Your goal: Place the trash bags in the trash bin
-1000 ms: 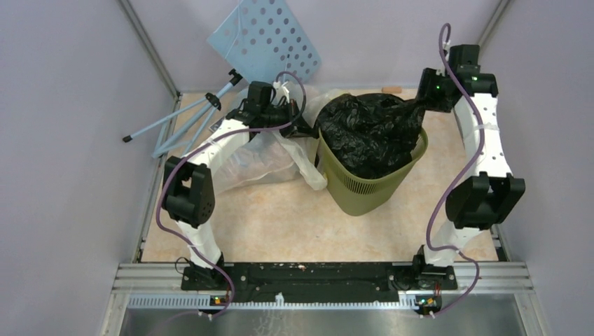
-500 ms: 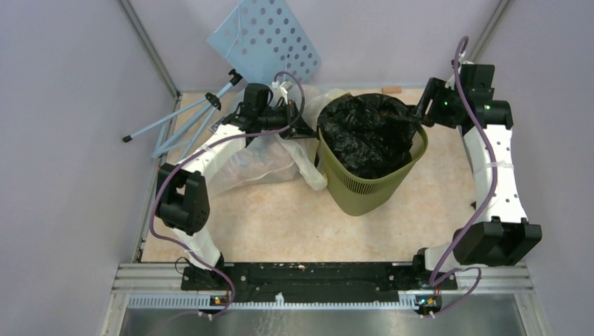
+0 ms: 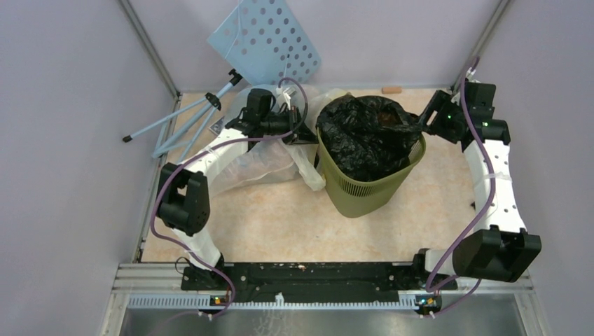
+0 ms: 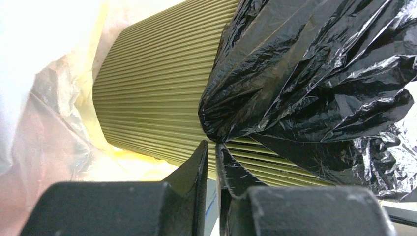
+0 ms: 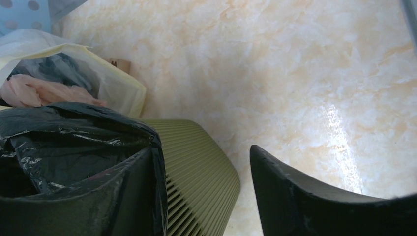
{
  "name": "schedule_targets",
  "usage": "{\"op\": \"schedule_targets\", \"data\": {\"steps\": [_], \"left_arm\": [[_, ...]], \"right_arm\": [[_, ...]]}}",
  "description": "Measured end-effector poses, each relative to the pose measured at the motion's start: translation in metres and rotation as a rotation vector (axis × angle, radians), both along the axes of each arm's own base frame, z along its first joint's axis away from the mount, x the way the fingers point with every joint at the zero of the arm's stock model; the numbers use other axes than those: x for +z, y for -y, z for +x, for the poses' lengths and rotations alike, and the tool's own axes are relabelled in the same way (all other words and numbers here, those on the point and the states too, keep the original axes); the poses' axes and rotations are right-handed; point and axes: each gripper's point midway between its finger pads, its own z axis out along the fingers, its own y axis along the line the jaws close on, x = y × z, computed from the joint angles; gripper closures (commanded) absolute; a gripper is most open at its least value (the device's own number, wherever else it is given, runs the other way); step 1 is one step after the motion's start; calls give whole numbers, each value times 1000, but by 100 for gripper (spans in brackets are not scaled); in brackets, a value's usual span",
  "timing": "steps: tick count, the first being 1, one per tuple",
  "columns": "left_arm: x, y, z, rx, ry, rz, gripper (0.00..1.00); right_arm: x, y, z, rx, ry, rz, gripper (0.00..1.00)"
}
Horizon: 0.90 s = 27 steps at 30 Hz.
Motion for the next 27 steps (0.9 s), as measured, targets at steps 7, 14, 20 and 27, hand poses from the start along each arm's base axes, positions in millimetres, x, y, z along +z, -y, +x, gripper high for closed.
{"op": "schedule_targets", "data": {"steps": [7,14,20,27], "left_arm": [[9,-4,-2,15,38,14,43],[36,-19,0,119,140,61,27],[58,-33,5,204,216,101,23],[107,-37,10,239,338,72,23]], "right_arm": [[17,15,-9,-67,8,-60,22],[84,32,-24,-141,155,-150,16],[121,28,-37,-101,241,-182,16],[124,18,-42,-42,244,-167,31]]}}
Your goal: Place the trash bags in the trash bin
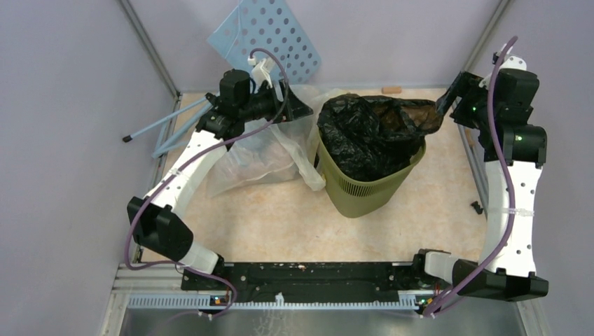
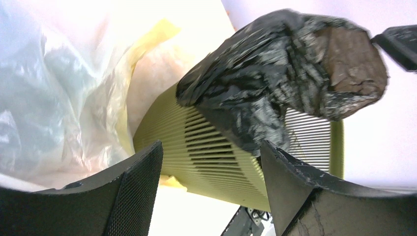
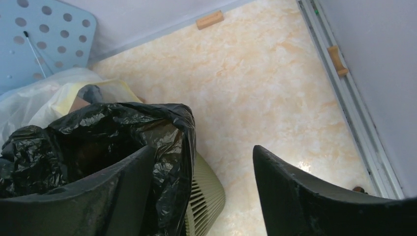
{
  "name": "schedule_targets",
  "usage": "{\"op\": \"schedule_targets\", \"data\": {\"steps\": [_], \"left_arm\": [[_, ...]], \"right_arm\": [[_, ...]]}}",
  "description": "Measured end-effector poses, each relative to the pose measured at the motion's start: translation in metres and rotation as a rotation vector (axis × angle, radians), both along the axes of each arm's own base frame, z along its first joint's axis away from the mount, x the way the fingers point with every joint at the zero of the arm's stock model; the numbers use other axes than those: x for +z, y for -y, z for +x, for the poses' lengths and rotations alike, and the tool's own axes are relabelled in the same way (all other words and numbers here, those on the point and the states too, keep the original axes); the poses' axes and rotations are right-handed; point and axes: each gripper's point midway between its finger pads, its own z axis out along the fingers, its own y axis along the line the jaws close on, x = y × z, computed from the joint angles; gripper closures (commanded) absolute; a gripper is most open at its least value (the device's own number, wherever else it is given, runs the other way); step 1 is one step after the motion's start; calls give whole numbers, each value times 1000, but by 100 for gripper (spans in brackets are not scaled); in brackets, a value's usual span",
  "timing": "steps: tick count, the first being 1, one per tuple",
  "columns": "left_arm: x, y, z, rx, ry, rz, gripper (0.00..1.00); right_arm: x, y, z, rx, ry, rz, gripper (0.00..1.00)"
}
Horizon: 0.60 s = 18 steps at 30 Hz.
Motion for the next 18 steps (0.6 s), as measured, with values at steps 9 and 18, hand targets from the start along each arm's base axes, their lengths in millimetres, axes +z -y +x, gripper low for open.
{"op": "schedule_targets", "data": {"steps": [9,18], "left_arm": [[52,30,3,-61,115,-33,27],[86,107,-35,-77,180,-39,36]], "right_arm": [[-52,-5,4,22,-132,36,52],[-88,-13,5,49,-188,83,54]]}}
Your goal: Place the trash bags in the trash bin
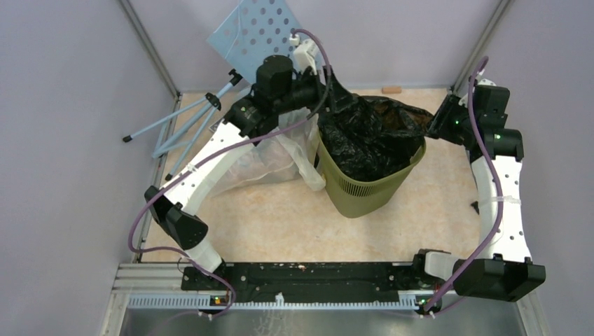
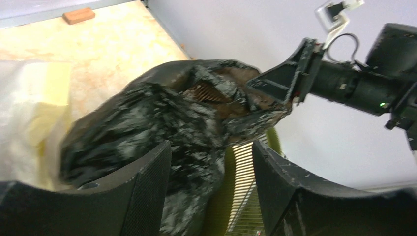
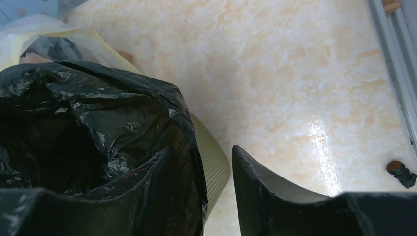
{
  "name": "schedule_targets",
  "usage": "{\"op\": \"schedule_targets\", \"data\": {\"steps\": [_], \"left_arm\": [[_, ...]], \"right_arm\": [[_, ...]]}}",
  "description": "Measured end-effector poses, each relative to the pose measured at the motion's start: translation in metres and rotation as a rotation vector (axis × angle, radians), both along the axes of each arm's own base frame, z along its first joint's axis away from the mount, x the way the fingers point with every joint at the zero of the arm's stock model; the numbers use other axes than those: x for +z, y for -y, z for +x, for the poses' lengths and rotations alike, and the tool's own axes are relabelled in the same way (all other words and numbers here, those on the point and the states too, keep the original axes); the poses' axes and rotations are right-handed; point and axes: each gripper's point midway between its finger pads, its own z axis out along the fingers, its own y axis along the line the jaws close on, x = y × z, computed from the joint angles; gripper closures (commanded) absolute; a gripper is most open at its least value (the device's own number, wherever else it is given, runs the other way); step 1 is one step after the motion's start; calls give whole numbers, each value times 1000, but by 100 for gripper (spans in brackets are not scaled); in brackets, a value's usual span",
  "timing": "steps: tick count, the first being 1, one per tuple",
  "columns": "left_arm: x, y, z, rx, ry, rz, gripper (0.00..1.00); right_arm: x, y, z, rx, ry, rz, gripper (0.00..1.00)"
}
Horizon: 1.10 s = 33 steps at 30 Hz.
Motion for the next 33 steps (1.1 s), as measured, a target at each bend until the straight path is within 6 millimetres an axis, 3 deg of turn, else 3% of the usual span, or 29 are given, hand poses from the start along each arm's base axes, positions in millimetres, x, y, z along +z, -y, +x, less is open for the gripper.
{"op": "schedule_targets", "data": {"steps": [5,10,15,20,24,33], "left_arm": [[-4,39,-22,83,-44,-9,38],[-26,62,-21,218,-111,2,36],[-47,69,-10,358,-173,37,28],[-46,76,1,444,-166,63,25],[-51,77,6,483,-157,93,32],[-96,84,14,535,-131,236,38]], "right_arm": [[-4,-3,2,4,1,21,54],[2,-4,6,3,29,28,53],[1,-4,8,0,40,32,53],[2,-4,8,-1,46,31,53],[2,-4,8,0,51,30,53],[2,-4,9,3,56,32,52]]}}
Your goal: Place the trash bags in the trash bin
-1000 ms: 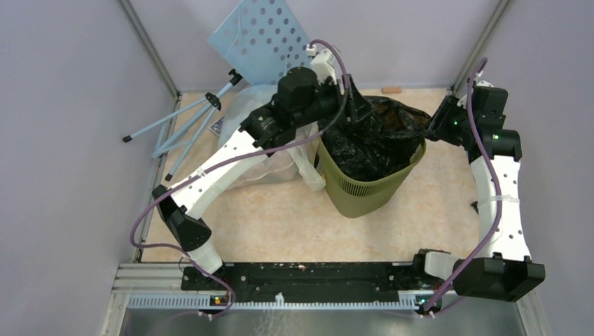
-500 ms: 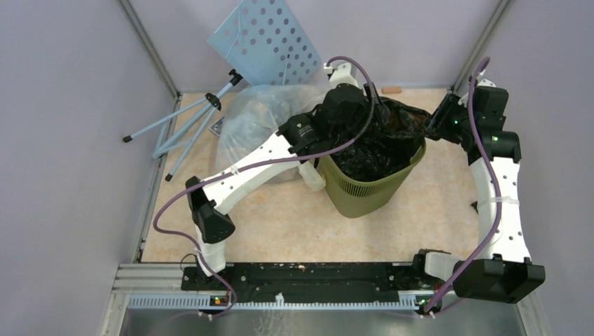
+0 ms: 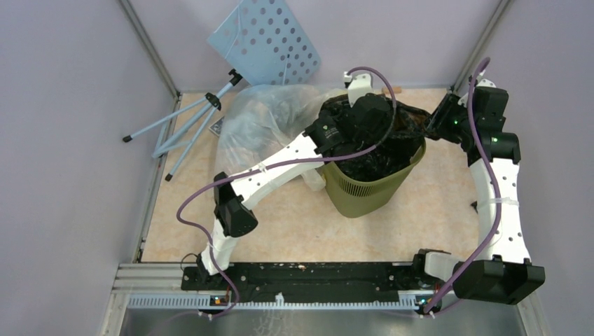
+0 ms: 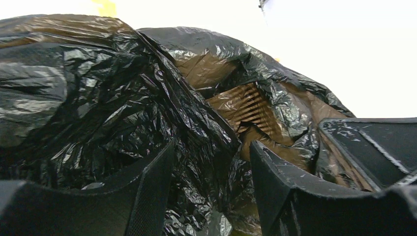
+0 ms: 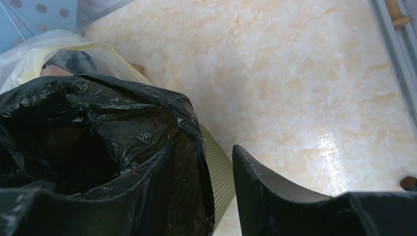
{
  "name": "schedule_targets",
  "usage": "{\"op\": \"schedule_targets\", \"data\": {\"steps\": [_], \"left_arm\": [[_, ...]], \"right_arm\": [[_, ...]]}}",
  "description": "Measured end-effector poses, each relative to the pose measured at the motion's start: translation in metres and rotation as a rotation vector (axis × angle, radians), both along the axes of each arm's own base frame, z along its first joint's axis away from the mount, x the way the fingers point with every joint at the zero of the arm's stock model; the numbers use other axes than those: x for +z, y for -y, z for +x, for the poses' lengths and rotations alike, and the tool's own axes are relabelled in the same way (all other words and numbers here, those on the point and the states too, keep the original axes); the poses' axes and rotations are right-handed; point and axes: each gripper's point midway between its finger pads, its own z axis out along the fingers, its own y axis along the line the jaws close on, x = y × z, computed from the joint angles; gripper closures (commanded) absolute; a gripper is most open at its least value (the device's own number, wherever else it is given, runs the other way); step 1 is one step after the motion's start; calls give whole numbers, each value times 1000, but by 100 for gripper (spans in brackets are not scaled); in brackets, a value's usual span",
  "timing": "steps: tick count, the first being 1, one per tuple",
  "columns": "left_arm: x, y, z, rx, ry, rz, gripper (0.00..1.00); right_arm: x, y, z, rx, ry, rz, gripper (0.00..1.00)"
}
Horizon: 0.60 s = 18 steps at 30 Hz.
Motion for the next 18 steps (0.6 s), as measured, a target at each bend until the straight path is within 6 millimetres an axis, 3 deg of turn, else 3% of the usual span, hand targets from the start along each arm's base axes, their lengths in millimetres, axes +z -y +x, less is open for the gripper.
{"op": "schedule_targets", "data": {"steps": [2,4,10,14,18], "left_arm": [[-7,4,1,0,6,28,41],[-12,6,2,1,15,53,50],[-17,-1,4,31,55,133,98],[-19,-11,4,46,74,182,100],[-16,-31,-7,35,69,203,100]], "right_arm": [[0,0,0,1,0,1,52],[0,0,0,2,2,1,52],[1,0,1,2,6,0,53],[1,1,1,-3,5,-1,58],[-5,1,0,-8,-4,-1,69]]}}
